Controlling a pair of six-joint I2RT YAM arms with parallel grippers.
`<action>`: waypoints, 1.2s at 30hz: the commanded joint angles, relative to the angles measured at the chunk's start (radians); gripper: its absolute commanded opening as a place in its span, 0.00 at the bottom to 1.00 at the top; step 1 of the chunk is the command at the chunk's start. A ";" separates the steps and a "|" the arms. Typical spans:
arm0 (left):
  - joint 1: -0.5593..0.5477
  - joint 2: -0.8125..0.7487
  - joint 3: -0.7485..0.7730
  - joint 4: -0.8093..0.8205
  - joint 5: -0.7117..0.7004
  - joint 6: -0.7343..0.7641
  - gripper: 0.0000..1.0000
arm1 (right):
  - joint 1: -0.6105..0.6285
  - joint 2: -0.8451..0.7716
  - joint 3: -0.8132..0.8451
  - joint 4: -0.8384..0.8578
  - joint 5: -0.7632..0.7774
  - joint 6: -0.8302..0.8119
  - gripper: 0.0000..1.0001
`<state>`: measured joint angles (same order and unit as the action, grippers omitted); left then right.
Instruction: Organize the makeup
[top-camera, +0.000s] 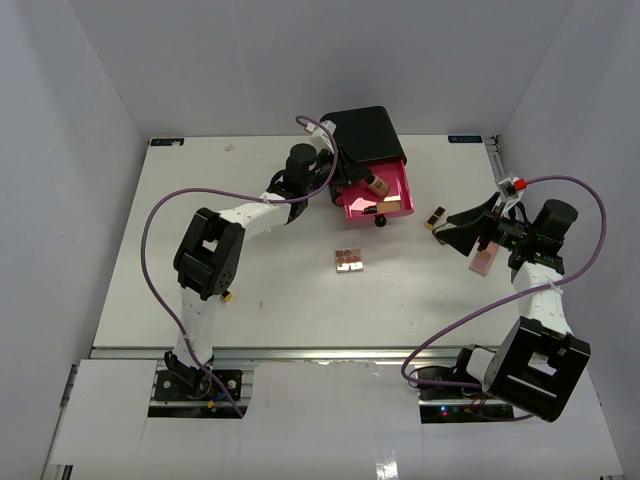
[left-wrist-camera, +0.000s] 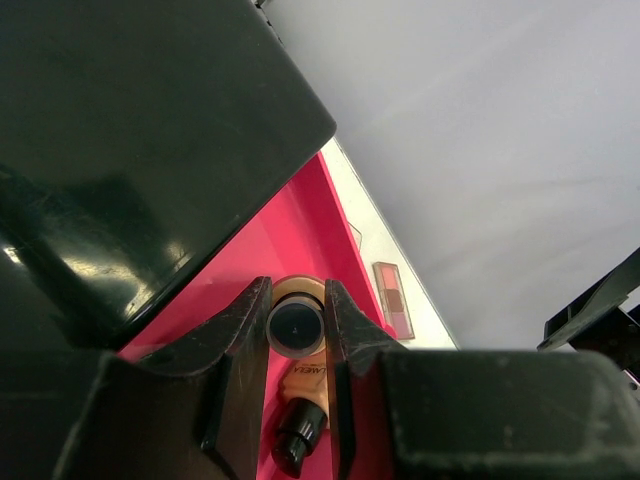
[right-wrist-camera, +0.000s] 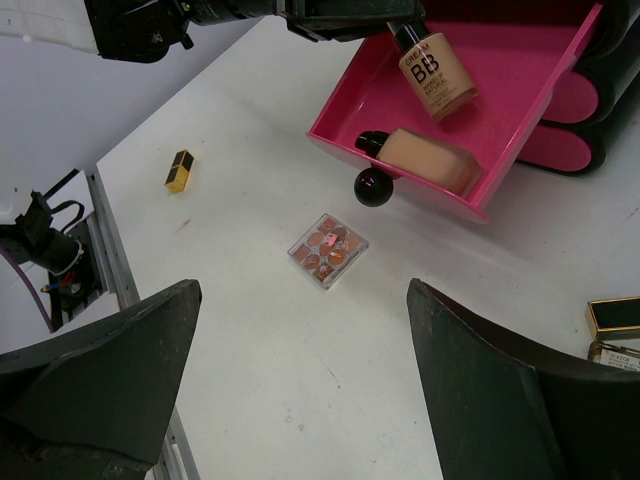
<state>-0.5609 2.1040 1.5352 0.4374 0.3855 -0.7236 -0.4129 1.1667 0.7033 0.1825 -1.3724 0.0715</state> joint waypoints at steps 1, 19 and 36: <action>-0.006 -0.017 0.013 0.043 0.013 -0.027 0.20 | -0.008 -0.008 0.004 0.021 -0.031 -0.001 0.90; -0.027 -0.028 0.013 -0.068 0.020 0.019 0.40 | -0.014 -0.010 0.002 0.021 -0.034 -0.001 0.90; -0.027 -0.137 0.062 -0.229 -0.130 0.210 0.70 | -0.017 -0.012 0.001 0.021 -0.033 0.001 0.90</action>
<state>-0.5911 2.0585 1.5395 0.2880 0.3144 -0.5948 -0.4244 1.1667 0.7033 0.1822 -1.3804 0.0715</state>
